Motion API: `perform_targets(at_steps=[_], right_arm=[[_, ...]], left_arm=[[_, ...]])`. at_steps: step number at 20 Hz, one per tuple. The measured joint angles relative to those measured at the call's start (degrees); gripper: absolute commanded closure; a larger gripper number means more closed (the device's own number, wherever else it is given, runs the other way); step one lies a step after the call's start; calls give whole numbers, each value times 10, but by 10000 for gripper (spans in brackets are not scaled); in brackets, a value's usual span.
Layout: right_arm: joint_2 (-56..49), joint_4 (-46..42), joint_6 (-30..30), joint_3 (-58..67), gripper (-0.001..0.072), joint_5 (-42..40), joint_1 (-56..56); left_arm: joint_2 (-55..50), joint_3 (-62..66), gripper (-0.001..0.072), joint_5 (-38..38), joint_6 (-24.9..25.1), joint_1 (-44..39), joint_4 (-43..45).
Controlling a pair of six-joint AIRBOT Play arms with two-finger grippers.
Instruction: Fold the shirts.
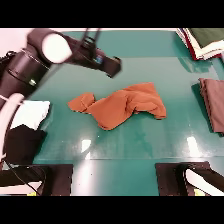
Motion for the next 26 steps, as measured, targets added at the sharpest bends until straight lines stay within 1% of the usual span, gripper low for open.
perform_targets(at_steps=[3, 6, 9, 12, 14, 15, 17, 18, 20, 22, 23, 24, 25, 26], right_arm=[[1, 0, 0, 0, 692, 3, 0], [-7, 0, 0, 0, 692, 3, -1], [-22, 0, 0, 0, 692, 6, 1], [-39, 0, 0, 0, 692, 23, 10], [-51, -1, 0, 0, 692, 33, 13], [-56, -1, 0, 0, 692, 39, 13], [-69, -1, 0, 0, 692, 55, 2], [-76, -2, 0, 0, 692, 67, -8], [-92, -16, 0, -5, 692, 97, -34], [-103, -35, 2, -40, 689, 111, -64], [-106, -41, 4, -73, 568, 110, -80], [-108, -46, 5, -111, 326, 103, -92], [-111, -50, 5, -158, 209, 86, -105], [-114, -54, 5, -204, 208, 68, -114]], left_arm=[[11, -30, 65, -64, -18, 110, -8], [34, -120, 65, -84, -26, 190, -32], [44, -237, 65, -45, -29, 219, -89], [40, -344, 65, 38, -29, 210, -153], [25, -387, 67, 80, -29, 191, -181], [17, -399, 109, 101, -29, 181, -190], [2, -415, 550, 137, -33, 170, -203], [-2, -418, 676, 155, -36, 169, -209], [-6, -416, 683, 170, -39, 175, -214], [-4, -401, 683, 176, -34, 187, -215], [-3, -391, 683, 171, -28, 193, -214], [0, -380, 683, 165, -21, 198, -212], [1, -369, 683, 158, -14, 202, -207], [2, -358, 683, 150, -7, 205, -203]])
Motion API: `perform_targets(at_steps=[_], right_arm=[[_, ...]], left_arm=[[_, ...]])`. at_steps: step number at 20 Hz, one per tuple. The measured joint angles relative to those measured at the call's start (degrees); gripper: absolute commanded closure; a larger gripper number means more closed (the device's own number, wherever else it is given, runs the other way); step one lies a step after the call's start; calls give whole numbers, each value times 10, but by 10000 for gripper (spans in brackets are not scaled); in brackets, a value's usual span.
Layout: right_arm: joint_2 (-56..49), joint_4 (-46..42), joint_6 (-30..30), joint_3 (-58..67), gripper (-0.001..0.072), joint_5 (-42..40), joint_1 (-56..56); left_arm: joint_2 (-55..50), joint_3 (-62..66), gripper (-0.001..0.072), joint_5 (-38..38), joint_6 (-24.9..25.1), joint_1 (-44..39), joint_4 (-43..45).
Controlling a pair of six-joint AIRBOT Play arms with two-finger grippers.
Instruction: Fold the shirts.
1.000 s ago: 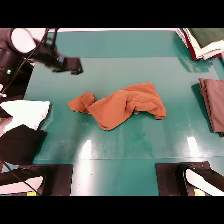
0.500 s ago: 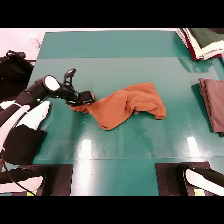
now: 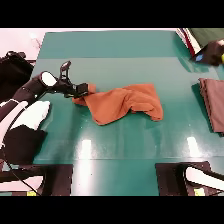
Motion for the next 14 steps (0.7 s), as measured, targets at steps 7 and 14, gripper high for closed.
perform_targets(at_steps=[7, 14], right_arm=[[-107, 10, -15, -207, 207, -117, 21], [-202, 35, -30, -234, 216, -190, 88]], left_arm=[[2, 31, 684, -29, 18, 6, 13], [2, 34, 683, -34, 20, 6, 15]])
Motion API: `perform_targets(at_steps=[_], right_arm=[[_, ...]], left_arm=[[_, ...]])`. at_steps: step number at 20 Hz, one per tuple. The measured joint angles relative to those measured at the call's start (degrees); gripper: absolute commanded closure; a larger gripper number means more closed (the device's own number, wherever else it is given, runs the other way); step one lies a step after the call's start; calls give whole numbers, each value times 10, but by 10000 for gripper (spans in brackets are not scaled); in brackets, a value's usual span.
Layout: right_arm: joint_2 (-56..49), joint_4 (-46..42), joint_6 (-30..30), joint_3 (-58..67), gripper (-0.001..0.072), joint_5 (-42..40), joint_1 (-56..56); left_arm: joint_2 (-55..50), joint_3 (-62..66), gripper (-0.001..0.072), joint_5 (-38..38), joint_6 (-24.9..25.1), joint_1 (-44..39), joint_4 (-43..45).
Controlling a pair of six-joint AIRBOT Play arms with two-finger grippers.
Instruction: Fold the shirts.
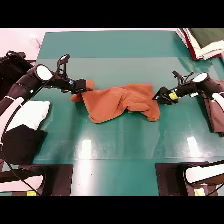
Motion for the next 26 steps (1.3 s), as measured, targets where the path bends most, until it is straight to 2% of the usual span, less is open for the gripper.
perform_targets(at_steps=[1, 2, 3, 6, 10, 16, 21, 26], right_arm=[[-6, 3, -1, 0, 309, -5, 4], [-9, 1, -1, -1, 527, -13, 7], [-10, -4, -3, -3, 693, -25, 10], [14, -16, -28, -3, 694, -44, 14], [115, -13, -65, 43, 694, -38, 3], [294, -9, -79, 202, 694, 70, -14], [396, -28, -38, 307, 694, 128, -17], [410, -82, 18, 345, 694, 176, -17]], left_arm=[[0, 0, 684, 0, 0, 0, 0], [0, 0, 684, 0, 0, 0, 0], [0, 0, 684, 0, 0, 0, 0], [11, 12, 685, -1, 0, 0, 0], [77, 92, 685, -3, 0, 0, 30], [227, 310, 686, -42, 7, 0, 63], [293, 434, 686, -69, 13, 0, 70], [267, 470, 686, -96, 18, 0, 74]])
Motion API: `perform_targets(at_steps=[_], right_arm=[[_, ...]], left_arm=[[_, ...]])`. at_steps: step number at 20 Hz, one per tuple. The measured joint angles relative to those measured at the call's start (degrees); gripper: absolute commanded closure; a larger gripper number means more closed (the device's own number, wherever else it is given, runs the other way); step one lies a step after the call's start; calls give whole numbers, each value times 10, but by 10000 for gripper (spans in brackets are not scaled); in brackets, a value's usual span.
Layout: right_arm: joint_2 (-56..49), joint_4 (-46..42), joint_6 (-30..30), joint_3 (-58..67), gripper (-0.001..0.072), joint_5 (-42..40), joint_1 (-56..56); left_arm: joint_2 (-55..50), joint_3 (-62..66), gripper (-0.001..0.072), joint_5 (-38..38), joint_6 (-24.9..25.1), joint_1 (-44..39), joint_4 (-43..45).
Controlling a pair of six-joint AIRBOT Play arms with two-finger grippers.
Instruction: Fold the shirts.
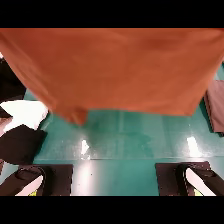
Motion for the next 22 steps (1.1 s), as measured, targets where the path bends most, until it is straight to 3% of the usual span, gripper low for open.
perform_targets(at_steps=[5, 11, 12, 13, 14, 16, 22], right_arm=[[-83, -28, 36, -58, 694, 35, 12], [-215, -96, 68, -165, 694, -10, 23], [-234, -99, 72, -172, 693, -20, 22], [-250, -101, 74, -176, 692, -33, 22], [-263, -107, 75, -180, 684, -42, 21], [-279, -108, 77, -183, 364, -65, 20], [-266, -106, 76, -175, 374, -73, -4]], left_arm=[[-143, -11, 684, -67, 11, 0, 4], [-367, -47, 681, -54, 16, 1, 5], [-393, -48, 563, -52, 16, 2, 5], [-411, -49, 219, -49, 16, 3, 4], [-425, -50, 143, -45, 15, 7, 6], [-439, -48, 158, -49, 11, 18, 6], [-390, -61, 158, -135, -1, 89, 5]])
